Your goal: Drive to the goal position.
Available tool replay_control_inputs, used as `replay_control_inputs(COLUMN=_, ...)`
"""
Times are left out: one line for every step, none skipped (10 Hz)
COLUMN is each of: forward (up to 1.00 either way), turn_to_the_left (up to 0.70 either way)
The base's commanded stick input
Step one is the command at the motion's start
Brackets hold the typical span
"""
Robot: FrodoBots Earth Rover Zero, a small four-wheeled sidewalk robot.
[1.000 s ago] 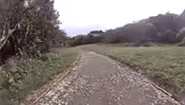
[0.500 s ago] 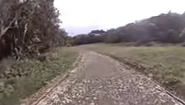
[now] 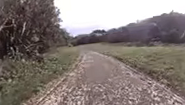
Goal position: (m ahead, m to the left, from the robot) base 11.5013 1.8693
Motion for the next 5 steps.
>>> replay_control_inputs(forward=0.70, turn_to_the_left=0.00)
replay_control_inputs(forward=0.70, turn_to_the_left=0.00)
replay_control_inputs(forward=0.70, turn_to_the_left=0.00)
replay_control_inputs(forward=0.70, turn_to_the_left=0.00)
replay_control_inputs(forward=0.70, turn_to_the_left=0.00)
